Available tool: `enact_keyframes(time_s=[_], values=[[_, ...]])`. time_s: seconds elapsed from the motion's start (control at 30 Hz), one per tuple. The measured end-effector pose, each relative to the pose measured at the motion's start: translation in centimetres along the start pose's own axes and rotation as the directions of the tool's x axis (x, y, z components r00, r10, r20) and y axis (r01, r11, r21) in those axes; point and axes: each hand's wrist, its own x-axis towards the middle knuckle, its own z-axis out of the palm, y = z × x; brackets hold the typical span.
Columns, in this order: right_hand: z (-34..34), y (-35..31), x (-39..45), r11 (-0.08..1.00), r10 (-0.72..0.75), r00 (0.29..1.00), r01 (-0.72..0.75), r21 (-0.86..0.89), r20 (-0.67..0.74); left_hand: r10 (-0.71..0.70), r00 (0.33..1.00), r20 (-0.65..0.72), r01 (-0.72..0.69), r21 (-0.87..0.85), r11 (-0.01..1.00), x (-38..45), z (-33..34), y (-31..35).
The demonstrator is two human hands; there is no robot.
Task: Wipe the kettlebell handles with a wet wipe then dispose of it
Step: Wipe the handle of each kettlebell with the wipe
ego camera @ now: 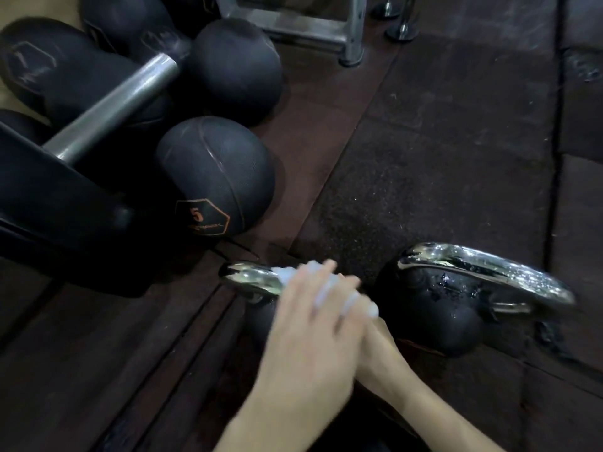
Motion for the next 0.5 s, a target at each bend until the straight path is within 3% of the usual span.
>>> enact_keyframes(time_s=[0.07, 0.13, 0.2, 0.23, 0.3, 0.33, 0.37, 0.43, 0.5], values=[[-0.1, -0.7, -0.3, 0.997, 0.026, 0.999, -0.028, 0.070, 0.024, 0.108, 0.993, 0.044, -0.108, 0.001, 0.994, -0.2, 0.3, 0.4], [0.0, 0.1, -0.2, 0.988, -0.009, 1.000, 0.011, 0.155, -0.011, 0.075, 0.996, 0.039, -0.076, 0.033, 0.997, -0.2, -1.0, -1.6], [0.3, 1.1, 0.4, 0.998, -0.049, 0.999, 0.049, 0.050, -0.008, -0.079, 0.997, 0.002, 0.079, 0.044, 0.996, 0.1, -2.8, -3.9], [0.3, 1.3, 0.4, 0.999, -0.041, 0.999, 0.041, 0.035, 0.005, -0.223, 0.975, -0.015, 0.223, -0.019, 0.975, 0.1, -3.5, -4.8], [0.1, 1.0, 0.3, 0.998, -0.061, 0.997, 0.062, -0.023, 0.038, -0.522, 0.853, 0.011, 0.509, -0.244, 0.825, 0.7, -4.7, -6.6], [0.0, 0.9, 0.3, 0.994, -0.084, 0.996, 0.087, -0.061, 0.040, -0.588, 0.808, 0.032, 0.568, -0.306, 0.764, 0.9, -4.8, -7.1], [-0.1, 1.1, 0.4, 0.993, -0.088, 0.996, 0.089, -0.072, 0.024, -0.586, 0.809, 0.048, 0.569, -0.312, 0.761, 1.0, -4.8, -7.1], [0.0, 1.2, 0.5, 0.995, -0.072, 0.997, 0.071, -0.064, -0.008, -0.473, 0.881, 0.008, 0.466, -0.180, 0.866, 1.6, -5.1, -5.4], [0.1, 1.4, 0.5, 0.990, -0.100, 0.995, 0.097, -0.104, -0.022, -0.265, 0.964, -0.003, 0.264, 0.092, 0.960, 1.9, -4.5, -2.6]])
